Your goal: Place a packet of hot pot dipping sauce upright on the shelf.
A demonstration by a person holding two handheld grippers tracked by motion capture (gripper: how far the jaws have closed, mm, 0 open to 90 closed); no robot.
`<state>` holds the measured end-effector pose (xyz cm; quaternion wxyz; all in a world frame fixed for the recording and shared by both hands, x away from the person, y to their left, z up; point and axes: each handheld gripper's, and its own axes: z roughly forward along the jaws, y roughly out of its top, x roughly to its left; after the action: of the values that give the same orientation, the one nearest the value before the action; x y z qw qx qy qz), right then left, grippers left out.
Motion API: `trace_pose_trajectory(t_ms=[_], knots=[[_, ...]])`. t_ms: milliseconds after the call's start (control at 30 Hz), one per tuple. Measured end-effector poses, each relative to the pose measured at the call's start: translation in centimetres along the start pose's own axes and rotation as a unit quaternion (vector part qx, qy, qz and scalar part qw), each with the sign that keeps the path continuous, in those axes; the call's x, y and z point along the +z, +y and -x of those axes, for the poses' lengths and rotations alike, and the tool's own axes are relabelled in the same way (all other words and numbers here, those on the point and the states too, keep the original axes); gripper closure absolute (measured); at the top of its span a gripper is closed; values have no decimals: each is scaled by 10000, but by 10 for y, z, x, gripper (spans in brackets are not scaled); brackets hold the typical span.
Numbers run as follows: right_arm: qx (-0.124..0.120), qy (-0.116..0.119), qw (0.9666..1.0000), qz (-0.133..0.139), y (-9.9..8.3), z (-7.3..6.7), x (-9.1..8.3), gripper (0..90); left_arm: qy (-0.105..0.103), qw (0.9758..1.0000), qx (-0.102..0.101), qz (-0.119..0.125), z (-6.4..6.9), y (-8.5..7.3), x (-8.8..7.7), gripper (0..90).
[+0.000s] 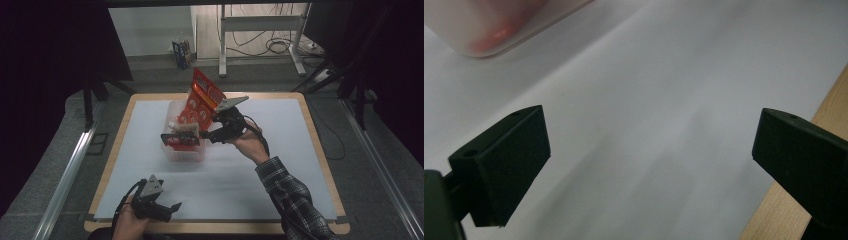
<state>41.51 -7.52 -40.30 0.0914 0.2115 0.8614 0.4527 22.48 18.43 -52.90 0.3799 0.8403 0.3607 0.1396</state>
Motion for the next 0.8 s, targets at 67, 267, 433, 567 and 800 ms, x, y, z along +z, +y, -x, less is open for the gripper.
trace_pose_trajectory(t_ms=[67, 267, 433, 567, 800], knots=[[-1, -5, 10000, 10, -1, 0, -1, 219, 7, 10000, 5, -1, 0, 0, 0, 20], [95, 4, 9999, 83, -6, -1, -5, 193, 31, 10000, 13, -11, 0, 0, 0, 20], [135, -52, 9999, 82, -10, -2, -9, 172, 56, 10000, 50, -12, 0, 0, 0, 20], [149, -97, 9998, 84, -13, -3, -12, 161, 72, 9999, 145, -45, 2, 0, 1, 21], [129, -130, 9998, 86, -19, -9, -15, 134, 115, 9997, 195, -30, 2, 0, 0, 20]])
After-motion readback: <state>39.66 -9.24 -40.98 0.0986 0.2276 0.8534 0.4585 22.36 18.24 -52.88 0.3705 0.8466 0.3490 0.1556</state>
